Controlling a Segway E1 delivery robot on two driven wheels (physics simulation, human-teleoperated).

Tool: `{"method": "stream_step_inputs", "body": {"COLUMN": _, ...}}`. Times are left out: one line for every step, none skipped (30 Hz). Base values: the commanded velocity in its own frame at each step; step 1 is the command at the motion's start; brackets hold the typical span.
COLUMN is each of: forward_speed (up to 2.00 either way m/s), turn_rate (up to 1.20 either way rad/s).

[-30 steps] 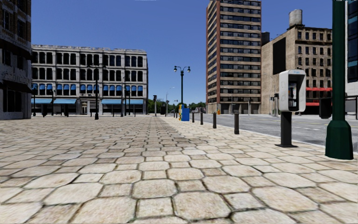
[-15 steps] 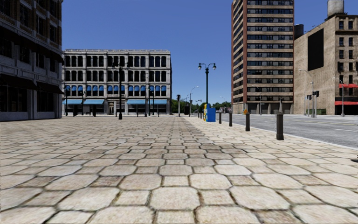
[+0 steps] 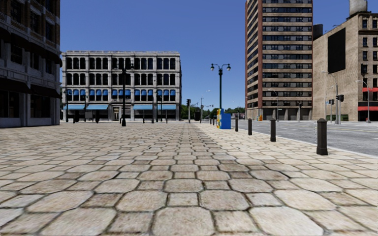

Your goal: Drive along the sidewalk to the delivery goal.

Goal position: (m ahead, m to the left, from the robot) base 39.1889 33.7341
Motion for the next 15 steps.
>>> {"method": "stream_step_inputs", "body": {"forward_speed": 2.00, "turn_rate": 0.00}}
{"method": "stream_step_inputs", "body": {"forward_speed": 2.00, "turn_rate": 0.00}}
{"method": "stream_step_inputs", "body": {"forward_speed": 2.00, "turn_rate": 0.00}}
{"method": "stream_step_inputs", "body": {"forward_speed": 2.00, "turn_rate": 0.00}}
{"method": "stream_step_inputs", "body": {"forward_speed": 2.00, "turn_rate": 0.00}}
{"method": "stream_step_inputs", "body": {"forward_speed": 2.00, "turn_rate": 0.06}}
{"method": "stream_step_inputs", "body": {"forward_speed": 2.00, "turn_rate": 0.09}}
{"method": "stream_step_inputs", "body": {"forward_speed": 2.00, "turn_rate": 0.09}}
{"method": "stream_step_inputs", "body": {"forward_speed": 2.00, "turn_rate": 0.10}}
{"method": "stream_step_inputs", "body": {"forward_speed": 2.00, "turn_rate": 0.10}}
{"method": "stream_step_inputs", "body": {"forward_speed": 2.00, "turn_rate": 0.10}}
{"method": "stream_step_inputs", "body": {"forward_speed": 2.00, "turn_rate": 0.10}}
{"method": "stream_step_inputs", "body": {"forward_speed": 2.00, "turn_rate": 0.12}}
{"method": "stream_step_inputs", "body": {"forward_speed": 2.00, "turn_rate": 0.17}}
{"method": "stream_step_inputs", "body": {"forward_speed": 2.00, "turn_rate": 0.21}}
